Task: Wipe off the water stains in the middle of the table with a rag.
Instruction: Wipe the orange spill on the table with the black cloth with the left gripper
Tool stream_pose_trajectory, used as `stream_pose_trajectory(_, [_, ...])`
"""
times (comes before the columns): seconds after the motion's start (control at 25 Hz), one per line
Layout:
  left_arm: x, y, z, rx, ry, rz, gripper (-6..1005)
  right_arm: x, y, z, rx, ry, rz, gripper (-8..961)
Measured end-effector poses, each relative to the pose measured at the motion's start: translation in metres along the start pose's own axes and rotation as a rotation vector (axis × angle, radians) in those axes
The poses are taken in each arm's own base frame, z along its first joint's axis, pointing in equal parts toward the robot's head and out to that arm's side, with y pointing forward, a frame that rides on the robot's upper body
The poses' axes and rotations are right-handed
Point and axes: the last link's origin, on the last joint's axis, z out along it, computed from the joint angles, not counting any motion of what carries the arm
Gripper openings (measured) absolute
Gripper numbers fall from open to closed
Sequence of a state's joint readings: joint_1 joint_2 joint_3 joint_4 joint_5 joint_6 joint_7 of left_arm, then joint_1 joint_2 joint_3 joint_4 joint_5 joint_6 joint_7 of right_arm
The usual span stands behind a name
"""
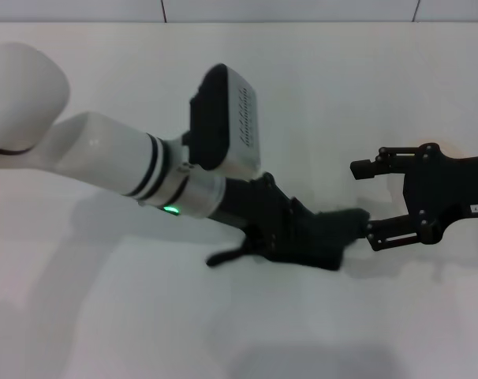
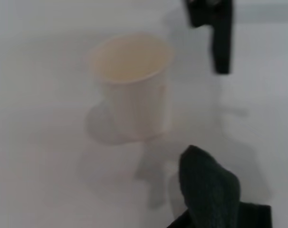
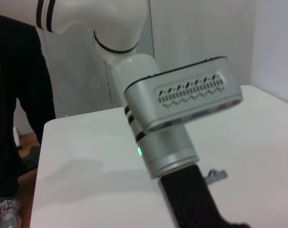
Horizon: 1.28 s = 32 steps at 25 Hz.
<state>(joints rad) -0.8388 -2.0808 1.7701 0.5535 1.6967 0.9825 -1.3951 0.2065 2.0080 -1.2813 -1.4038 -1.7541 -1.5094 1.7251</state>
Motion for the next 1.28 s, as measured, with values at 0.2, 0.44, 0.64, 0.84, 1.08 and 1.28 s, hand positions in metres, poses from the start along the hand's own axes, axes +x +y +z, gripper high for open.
stream_pose_trajectory(0.2, [-0.009,-0.015,-0.013,0.067,-0.01,-0.031,83,0.001,0.0,0.0,0.001,0.0,0.002,841])
stream_pose_trajectory(0.44, [-0.017,-0.028,-0.026,0.121,-0.025,-0.051,89,0.002,0.0,-0.002,0.004,0.001,0.008,841])
stream_pose_trajectory(0.64, [-0.016,-0.026,-0.024,0.113,-0.028,-0.043,102,0.001,0.0,-0.002,0.005,0.002,0.006,841])
stream_pose_trajectory(0.84, [-0.016,-0.02,-0.021,0.094,-0.022,-0.05,116,0.001,-0.001,-0.002,0.006,0.001,0.006,841])
stream_pose_trajectory(1.08, [-0.025,-0.01,-0.032,0.126,0.013,-0.1,133,0.003,0.0,-0.003,0.007,0.002,0.01,841])
stream_pose_trajectory(1.28, [-0.038,0.003,-0.046,0.151,0.035,-0.155,147,0.001,0.0,-0.001,0.005,-0.001,0.004,841])
